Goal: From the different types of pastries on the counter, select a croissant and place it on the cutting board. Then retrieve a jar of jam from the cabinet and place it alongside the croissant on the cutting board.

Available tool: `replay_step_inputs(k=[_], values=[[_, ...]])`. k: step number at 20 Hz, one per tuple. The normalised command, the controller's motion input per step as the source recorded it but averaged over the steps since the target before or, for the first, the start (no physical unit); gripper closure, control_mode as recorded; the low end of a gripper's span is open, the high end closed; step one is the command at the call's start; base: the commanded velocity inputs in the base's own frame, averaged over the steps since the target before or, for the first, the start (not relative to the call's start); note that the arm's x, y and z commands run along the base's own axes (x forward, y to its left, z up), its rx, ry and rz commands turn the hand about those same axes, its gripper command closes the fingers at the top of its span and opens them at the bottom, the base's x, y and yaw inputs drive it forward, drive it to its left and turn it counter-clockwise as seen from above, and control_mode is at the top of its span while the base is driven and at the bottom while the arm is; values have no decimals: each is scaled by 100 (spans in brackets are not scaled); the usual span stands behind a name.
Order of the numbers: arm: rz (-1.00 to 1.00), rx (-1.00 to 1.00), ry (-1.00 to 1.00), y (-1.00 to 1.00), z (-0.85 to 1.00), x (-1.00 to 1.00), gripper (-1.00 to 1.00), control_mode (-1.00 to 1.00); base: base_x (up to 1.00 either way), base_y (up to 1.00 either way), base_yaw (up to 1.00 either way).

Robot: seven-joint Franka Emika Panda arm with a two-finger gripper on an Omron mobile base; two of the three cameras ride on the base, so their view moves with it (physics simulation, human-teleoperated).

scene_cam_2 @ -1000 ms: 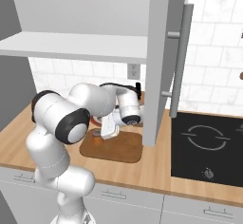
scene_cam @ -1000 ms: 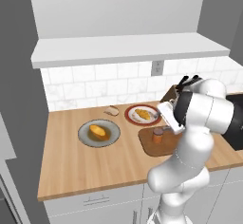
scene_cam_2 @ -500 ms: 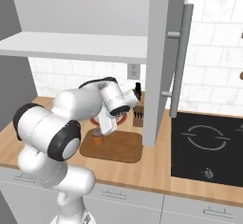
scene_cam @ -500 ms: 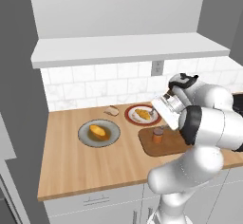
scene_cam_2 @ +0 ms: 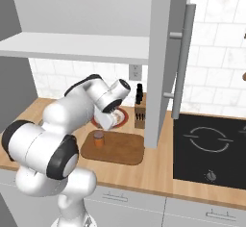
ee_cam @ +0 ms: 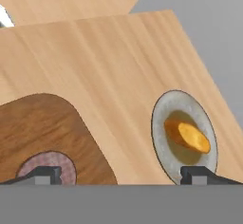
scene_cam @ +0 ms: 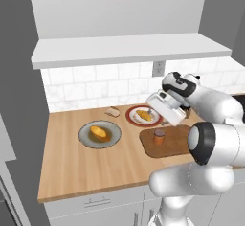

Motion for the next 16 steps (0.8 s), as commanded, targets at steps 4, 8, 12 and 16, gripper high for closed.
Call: replay_step_inputs(k=[4, 8, 12, 16], values=[[21, -16, -14, 0, 0, 37, -100, -100, 0, 0, 0], [23, -20, -22, 0, 0, 41, -100, -100, 0, 0, 0], [21, -20, -21, 0, 0, 25, -100, -100, 0, 0, 0], [18, -18, -17, 1, 0, 24, -100, -100, 0, 0, 0]])
